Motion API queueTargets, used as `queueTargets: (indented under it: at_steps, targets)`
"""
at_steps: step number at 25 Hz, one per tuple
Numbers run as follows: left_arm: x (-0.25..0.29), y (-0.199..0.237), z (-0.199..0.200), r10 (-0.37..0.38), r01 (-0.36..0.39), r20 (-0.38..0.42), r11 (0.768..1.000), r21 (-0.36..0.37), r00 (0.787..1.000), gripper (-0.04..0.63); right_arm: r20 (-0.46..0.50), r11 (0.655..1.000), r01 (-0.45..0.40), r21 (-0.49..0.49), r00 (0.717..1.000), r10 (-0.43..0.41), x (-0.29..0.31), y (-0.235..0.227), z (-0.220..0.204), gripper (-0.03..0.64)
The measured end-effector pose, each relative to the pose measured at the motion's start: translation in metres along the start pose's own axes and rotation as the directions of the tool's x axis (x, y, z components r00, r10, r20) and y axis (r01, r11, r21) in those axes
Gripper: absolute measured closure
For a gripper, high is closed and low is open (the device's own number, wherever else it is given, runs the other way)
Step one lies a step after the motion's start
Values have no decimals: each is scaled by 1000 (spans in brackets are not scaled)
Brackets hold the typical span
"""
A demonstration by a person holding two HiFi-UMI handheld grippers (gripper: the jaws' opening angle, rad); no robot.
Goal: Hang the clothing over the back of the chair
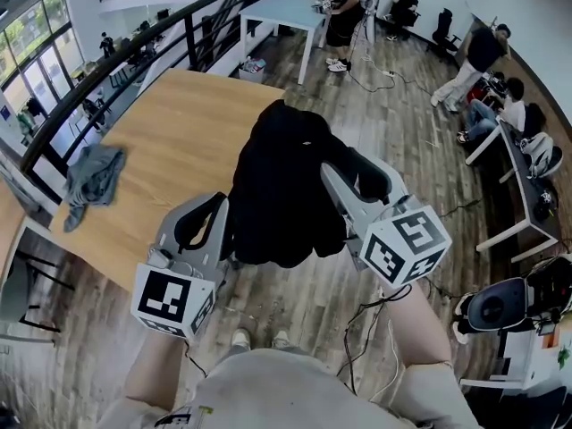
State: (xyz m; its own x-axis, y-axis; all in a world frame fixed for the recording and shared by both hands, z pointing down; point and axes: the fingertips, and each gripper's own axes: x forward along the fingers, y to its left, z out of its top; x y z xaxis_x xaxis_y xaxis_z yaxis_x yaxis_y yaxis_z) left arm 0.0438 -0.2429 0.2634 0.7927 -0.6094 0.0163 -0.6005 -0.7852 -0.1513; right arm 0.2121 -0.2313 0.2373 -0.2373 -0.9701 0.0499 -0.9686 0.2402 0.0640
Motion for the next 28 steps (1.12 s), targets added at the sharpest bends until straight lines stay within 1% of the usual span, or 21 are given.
queueTargets:
  at_steps: [5, 7, 11, 14, 17, 21, 26, 28]
  targets:
    - [-19, -21, 18, -10, 9, 32, 999, 36, 999, 595, 18, 999, -25, 41, 1000, 25, -34, 26, -1, 452]
    - [-26, -26, 21, -17, 15, 43, 999, 43, 999, 595, 32, 998, -42, 42, 999, 41, -43, 38, 0, 467]
    - [-43, -39, 23, -30, 30, 37, 999, 13, 999, 595, 53, 997, -69, 38, 996, 67, -56, 59, -2, 494]
    - [-50, -49, 22, -28, 28, 28, 1000, 12, 999, 595, 62, 995, -84, 48, 995, 81, -65, 68, -5, 531]
    - [-54, -53, 16, -34, 34, 14, 999, 8, 999, 595, 55, 993, -97, 62, 994, 93, -70, 77, -11, 546]
    - [-54, -56, -1, -42, 42, -21, 999, -8, 999, 595, 67, 980, -151, 130, 987, 143, -72, 92, -21, 566]
    - [-58, -58, -23, -48, 45, -61, 998, -42, 997, 595, 33, 978, -142, 150, 990, 139, -74, 98, -39, 600]
    - [-60, -59, -33, -48, 44, -80, 998, -53, 996, 595, 12, 981, -137, 141, 991, 137, -73, 100, -47, 612]
